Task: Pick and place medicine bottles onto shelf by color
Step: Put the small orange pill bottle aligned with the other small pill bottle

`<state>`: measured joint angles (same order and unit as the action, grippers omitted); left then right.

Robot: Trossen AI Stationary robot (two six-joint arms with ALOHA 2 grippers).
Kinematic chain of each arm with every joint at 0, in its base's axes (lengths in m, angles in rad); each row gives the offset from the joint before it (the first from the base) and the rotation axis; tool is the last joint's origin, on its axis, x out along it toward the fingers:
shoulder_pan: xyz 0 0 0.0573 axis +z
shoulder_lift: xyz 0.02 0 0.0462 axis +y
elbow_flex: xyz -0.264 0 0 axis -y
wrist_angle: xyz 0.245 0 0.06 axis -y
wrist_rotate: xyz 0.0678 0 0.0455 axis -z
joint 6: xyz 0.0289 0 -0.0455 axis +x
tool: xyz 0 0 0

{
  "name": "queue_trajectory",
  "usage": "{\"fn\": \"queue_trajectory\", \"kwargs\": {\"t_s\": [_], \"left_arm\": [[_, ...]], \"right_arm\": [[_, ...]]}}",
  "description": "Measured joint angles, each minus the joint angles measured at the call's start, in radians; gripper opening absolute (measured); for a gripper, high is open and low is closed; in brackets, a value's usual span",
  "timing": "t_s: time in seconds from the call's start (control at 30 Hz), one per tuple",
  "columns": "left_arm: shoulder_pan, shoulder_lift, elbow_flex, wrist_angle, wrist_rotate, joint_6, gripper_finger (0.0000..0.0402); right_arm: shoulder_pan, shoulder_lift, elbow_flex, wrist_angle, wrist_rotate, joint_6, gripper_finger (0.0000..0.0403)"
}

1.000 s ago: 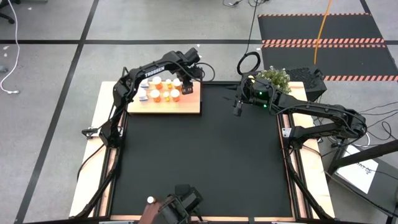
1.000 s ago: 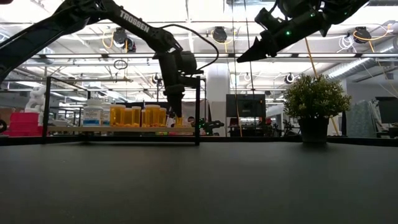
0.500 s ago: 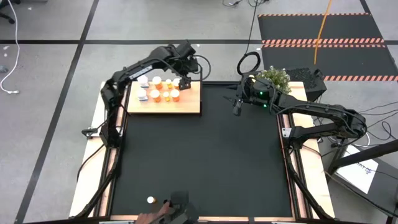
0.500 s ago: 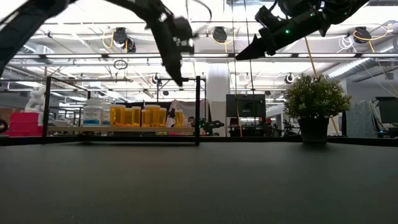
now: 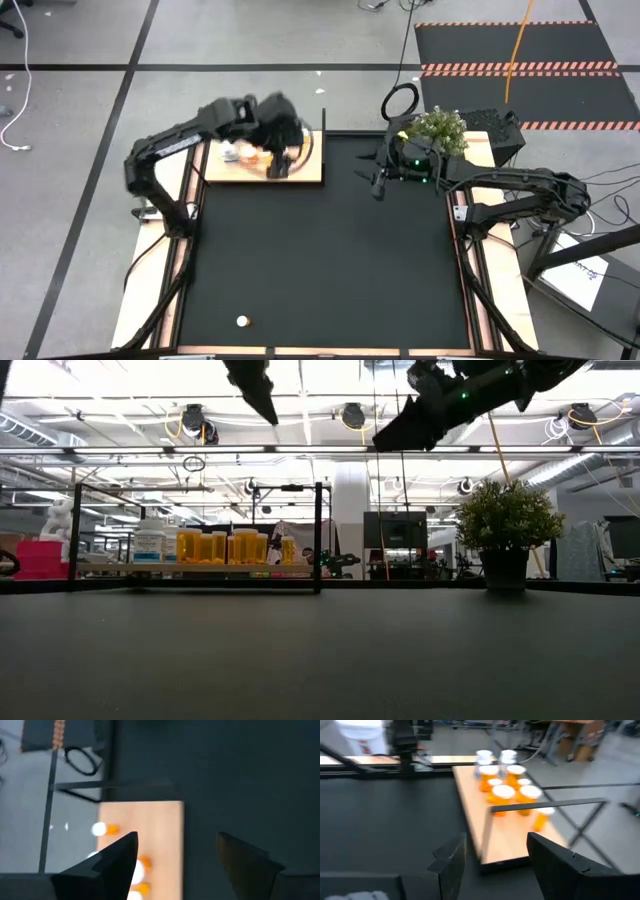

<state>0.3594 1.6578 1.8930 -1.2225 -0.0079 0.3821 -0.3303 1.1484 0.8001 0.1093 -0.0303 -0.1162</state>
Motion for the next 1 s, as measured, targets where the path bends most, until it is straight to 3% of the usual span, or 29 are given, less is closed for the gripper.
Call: {"fn": "queue_trajectory", "kwargs": {"t_s": [0.13,0.43,0.63,0.8,1.0], "left_arm": [[-0.153,-0.121,-0.181,0.07,-0.082,-0.059,0.0271],[-0.49,-0.339,-0.508,0.118,-0.239,-0.393,0.0271],[-0.69,-0.364,-0.588,0.121,-0.318,-0.631,0.0271],[-0.824,-0.349,-0.623,0.117,-0.33,-0.742,0.0271],[-0.906,-0.349,-0.627,0.126,-0.229,-0.878,0.0271]], "right_arm": [[0.089,0.0,0.0,-0.015,0.003,0.033,0.0203],[0.197,0.002,0.0,0.035,0.008,0.061,0.0203],[0.249,0.02,0.0,0.04,0.008,0.106,0.0203],[0.304,0.022,0.0,0.019,0.012,0.11,0.0203],[0.346,0.023,0.0,0.005,0.083,0.104,0.0203]]}}
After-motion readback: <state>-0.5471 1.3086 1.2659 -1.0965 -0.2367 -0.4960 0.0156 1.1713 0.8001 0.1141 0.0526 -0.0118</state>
